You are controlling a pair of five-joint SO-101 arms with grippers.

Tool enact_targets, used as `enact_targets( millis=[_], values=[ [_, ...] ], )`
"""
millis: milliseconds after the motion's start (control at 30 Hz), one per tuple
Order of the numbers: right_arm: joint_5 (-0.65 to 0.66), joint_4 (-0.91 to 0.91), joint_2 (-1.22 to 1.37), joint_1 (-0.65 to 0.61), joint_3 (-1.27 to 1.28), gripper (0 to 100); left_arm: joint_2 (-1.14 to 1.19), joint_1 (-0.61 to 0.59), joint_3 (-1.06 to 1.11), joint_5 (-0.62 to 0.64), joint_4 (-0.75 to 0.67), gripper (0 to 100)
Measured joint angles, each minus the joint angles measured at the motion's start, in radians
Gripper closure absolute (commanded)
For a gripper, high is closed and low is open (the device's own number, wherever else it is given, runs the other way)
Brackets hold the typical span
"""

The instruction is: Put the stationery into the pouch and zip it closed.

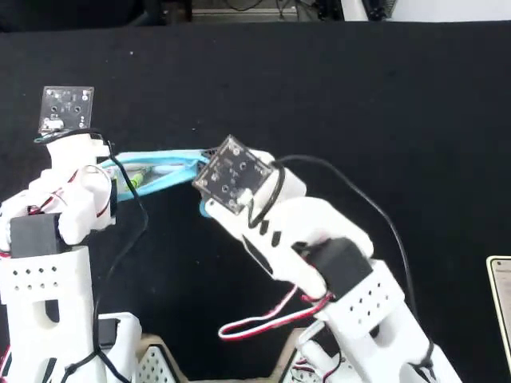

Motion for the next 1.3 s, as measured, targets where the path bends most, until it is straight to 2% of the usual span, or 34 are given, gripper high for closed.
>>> enact_targets(
  millis=[300, 433, 700, 867, 1067, 1300],
  values=[
    [0.14, 0.0, 0.133, 0.0, -0.178, 98.8, 0.002, 0.0, -0.127, 0.017, 0.002, 97],
    [0.153, 0.012, 0.204, 0.0, -0.282, 98.8, 0.002, 0.0, -0.18, 0.055, 0.002, 97],
    [0.153, 0.157, 0.236, 0.0, -0.448, 98.8, 0.04, 0.0, -0.203, 0.08, 0.005, 97],
    [0.153, 0.244, 0.242, -0.025, -0.529, 98.8, 0.192, 0.006, -0.342, 0.08, 0.133, 97],
    [0.144, 0.304, 0.242, -0.031, -0.529, 98.8, 0.43, 0.005, -0.666, 0.077, 0.377, 97],
    [0.132, 0.307, 0.241, -0.031, -0.516, 98.8, 0.525, 0.002, -0.815, 0.08, 0.411, 83]
  ],
)
